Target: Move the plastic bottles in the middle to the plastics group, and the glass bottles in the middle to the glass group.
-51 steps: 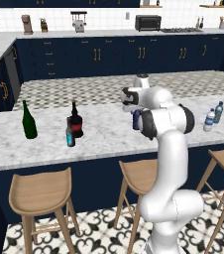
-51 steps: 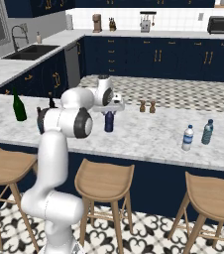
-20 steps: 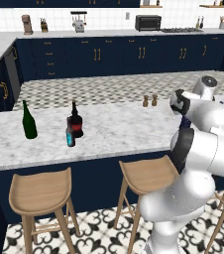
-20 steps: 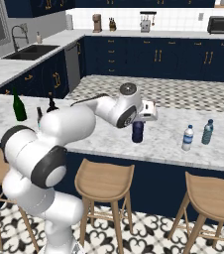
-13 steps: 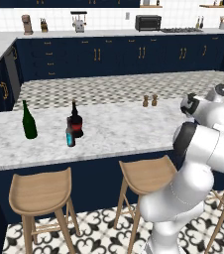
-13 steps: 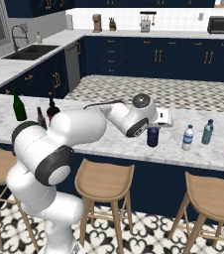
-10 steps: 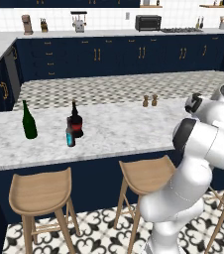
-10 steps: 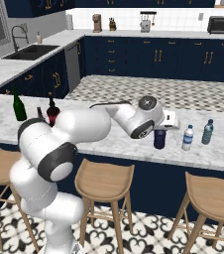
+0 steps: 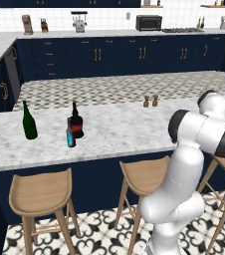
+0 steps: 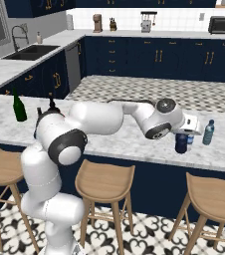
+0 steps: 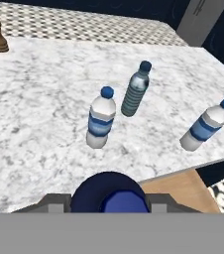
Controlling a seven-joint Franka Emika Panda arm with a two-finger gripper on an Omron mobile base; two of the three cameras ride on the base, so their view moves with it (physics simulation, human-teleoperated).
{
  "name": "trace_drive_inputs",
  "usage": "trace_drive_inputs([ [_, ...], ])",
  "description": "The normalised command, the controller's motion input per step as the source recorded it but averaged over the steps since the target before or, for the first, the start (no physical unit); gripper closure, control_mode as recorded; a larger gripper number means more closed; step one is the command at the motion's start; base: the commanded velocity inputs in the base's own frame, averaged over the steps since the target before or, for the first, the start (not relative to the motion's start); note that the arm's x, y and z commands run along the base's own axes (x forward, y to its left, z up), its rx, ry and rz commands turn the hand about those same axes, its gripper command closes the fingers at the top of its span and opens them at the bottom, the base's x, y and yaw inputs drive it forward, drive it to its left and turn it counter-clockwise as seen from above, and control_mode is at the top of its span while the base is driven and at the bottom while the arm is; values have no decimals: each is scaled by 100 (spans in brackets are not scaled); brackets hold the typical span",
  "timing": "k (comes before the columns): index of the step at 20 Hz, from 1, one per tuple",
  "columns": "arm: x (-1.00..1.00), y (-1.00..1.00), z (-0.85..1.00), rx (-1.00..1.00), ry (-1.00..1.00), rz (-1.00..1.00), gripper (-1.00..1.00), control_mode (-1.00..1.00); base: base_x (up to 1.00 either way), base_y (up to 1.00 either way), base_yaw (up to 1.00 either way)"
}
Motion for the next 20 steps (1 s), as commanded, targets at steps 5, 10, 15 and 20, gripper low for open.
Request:
trace_drive_inputs([
  [5, -8, -65, -5, 0, 0, -6, 100, -100, 0, 0, 0],
  [10, -2, -39, -18, 0, 0, -1, 100, -100, 0, 0, 0],
  [15, 7, -47, -12, 0, 0, 0, 100, -100, 0, 0, 0],
  [20, 13, -20, -11, 0, 0, 0, 100, -100, 0, 0, 0],
])
